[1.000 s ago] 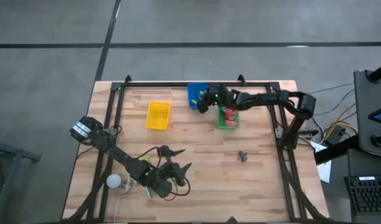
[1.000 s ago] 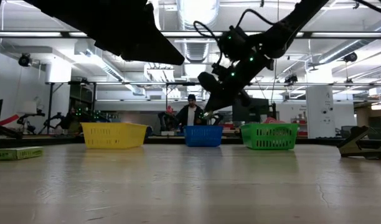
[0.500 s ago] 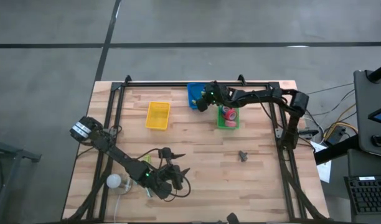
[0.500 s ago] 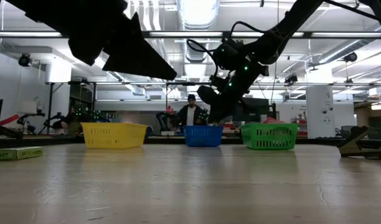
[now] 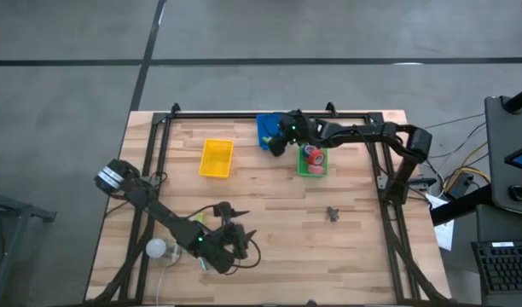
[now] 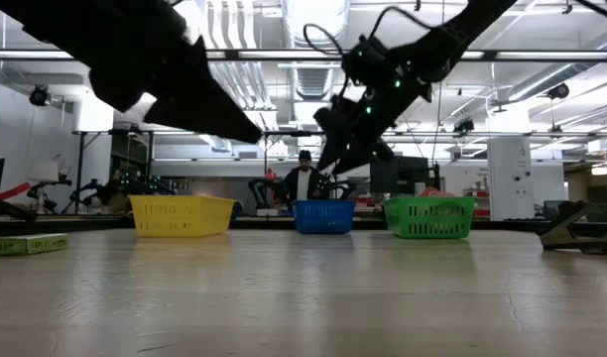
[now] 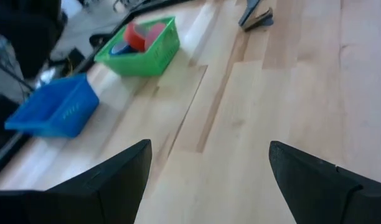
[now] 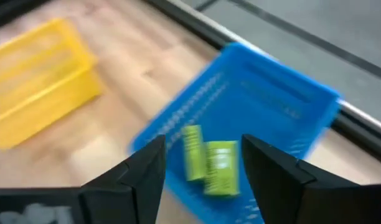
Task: Pick and place Stapler, Stapler remover, tape
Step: Put the green staple box into the blue basket
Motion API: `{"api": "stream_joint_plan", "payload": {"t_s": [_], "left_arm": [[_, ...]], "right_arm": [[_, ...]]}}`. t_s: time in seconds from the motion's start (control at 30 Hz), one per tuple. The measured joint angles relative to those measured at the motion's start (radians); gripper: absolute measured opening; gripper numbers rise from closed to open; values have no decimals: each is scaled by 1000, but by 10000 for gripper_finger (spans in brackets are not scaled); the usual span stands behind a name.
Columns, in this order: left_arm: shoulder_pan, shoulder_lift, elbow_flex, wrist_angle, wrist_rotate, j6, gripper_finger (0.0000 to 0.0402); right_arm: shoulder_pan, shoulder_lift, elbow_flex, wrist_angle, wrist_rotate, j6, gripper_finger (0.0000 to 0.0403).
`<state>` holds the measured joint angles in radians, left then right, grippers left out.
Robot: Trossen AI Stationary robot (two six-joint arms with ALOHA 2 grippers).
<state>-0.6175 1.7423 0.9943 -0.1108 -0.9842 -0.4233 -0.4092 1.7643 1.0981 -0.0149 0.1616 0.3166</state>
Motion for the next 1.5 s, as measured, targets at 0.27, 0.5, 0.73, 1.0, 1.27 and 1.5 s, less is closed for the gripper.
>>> {"api": "stream_joint_plan", "payload": {"t_s": [0.27,0.5,0.73,1.0,1.27,1.5], "left_arm": [[-8,-110,0,-454,195,-476,326],[-30,-140,-2,-698,460,-437,326],[-32,-141,-3,-866,590,-413,326],[-26,-141,-22,-908,650,-325,326],[-3,-196,-91,-910,684,-308,326],[41,-343,-214,-690,776,-223,326]], "right_arm": [[148,-141,-12,-114,-13,-33,208],[338,-233,-41,-152,-10,-31,203],[519,-274,-64,-140,5,15,201],[636,-276,-85,-136,132,37,198],[661,-275,-88,-129,137,71,194],[660,-275,-89,-125,141,77,194]]}}
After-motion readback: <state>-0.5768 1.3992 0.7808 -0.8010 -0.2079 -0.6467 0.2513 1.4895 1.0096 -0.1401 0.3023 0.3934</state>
